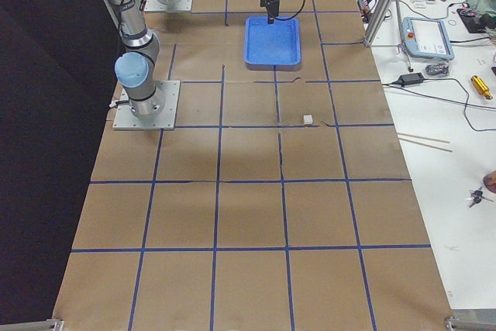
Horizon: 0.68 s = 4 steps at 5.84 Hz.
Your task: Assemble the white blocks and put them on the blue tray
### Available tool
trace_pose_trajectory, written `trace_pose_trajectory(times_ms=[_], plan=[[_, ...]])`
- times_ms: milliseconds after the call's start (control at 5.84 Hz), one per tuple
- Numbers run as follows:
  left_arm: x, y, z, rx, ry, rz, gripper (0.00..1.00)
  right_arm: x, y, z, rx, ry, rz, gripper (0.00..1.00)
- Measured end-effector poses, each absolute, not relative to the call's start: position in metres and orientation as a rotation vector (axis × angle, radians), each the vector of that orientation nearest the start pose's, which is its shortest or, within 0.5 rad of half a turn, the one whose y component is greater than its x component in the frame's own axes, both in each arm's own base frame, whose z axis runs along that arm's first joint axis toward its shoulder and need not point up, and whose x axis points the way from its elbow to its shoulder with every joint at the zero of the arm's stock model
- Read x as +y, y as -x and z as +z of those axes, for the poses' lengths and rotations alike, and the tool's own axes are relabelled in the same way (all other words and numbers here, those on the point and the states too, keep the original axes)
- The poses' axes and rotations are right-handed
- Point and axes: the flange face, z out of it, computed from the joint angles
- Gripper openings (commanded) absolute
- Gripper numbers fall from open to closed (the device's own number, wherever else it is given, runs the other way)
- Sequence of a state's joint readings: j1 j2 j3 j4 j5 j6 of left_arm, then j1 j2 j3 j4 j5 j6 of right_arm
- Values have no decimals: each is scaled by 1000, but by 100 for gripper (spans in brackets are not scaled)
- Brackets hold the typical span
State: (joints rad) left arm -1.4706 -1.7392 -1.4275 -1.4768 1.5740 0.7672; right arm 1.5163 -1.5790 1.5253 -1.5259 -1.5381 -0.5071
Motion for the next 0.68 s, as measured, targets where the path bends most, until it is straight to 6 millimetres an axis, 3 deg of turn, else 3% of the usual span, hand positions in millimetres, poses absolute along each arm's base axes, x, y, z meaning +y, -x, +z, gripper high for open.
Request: trace_pose_trajectory(times_ms=[342,685], plan=[[-619,31,425,2767,-1440,-32,98,-503,-67,508,2914,1097,-27,100],[-670,-17,349,2502,-1804,-72,97,-514,-22,499,2713,1517,-22,100]])
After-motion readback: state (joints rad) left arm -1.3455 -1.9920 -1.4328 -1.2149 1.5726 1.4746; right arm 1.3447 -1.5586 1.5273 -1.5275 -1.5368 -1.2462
